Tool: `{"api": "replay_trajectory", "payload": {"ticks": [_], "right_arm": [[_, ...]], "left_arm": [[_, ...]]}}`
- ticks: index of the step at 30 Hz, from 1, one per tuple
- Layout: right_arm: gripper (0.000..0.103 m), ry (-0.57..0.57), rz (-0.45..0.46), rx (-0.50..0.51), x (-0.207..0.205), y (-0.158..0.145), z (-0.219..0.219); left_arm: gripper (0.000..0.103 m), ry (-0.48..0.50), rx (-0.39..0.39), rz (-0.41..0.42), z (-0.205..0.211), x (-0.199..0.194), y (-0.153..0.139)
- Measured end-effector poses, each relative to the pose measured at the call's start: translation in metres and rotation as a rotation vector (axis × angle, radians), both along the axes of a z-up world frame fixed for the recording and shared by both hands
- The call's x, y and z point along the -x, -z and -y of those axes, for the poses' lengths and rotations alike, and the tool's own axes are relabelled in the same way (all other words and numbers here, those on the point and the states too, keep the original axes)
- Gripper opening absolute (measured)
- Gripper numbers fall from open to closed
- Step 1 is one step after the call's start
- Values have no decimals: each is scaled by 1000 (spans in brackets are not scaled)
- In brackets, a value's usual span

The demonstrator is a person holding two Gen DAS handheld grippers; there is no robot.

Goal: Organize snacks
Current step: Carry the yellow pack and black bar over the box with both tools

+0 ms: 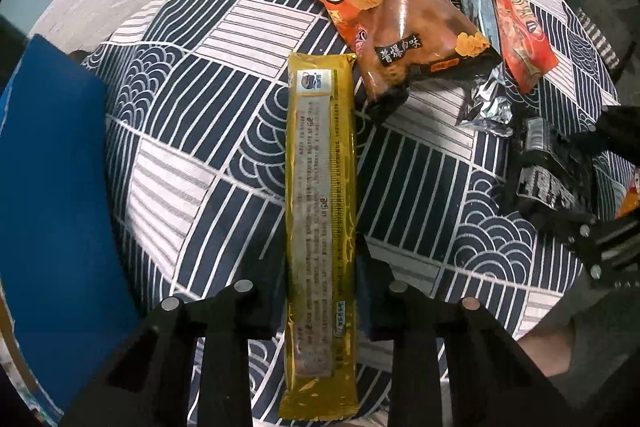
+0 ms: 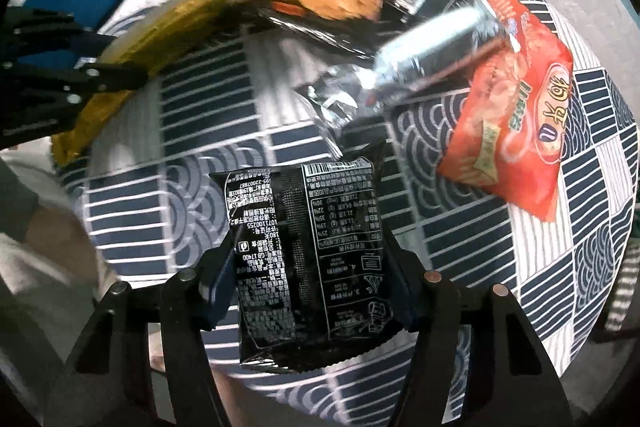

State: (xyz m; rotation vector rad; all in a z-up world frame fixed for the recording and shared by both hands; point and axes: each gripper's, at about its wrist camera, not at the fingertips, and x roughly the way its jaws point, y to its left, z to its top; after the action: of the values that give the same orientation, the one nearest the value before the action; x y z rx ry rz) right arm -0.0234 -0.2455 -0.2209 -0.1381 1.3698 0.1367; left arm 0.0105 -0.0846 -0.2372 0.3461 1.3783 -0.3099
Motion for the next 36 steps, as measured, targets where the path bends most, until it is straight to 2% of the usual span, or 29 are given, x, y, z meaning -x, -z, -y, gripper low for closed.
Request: {"api": "replay_trajectory", "payload": {"ticks": [7, 8, 13, 17, 26, 36], "right_arm": [[63, 9, 77, 27, 0, -44, -18], [63, 19, 89, 30, 6, -55, -10], [63, 47, 151, 43, 19, -87, -28], [63, 60, 199, 38, 25, -98, -25], [63, 61, 287, 13, -1, -130, -42], [63, 15, 323, 0, -29, -146, -77]], "left_arm": [[29, -5, 15, 22, -11, 12, -15], [29, -8, 19, 27, -13, 14, -18], [29, -10, 44, 59, -19, 12, -47], [29, -17, 51, 98, -28, 15, -68], [29, -55, 87, 173, -52, 13, -110], [29, -132, 88, 230, -90, 3, -131]]}}
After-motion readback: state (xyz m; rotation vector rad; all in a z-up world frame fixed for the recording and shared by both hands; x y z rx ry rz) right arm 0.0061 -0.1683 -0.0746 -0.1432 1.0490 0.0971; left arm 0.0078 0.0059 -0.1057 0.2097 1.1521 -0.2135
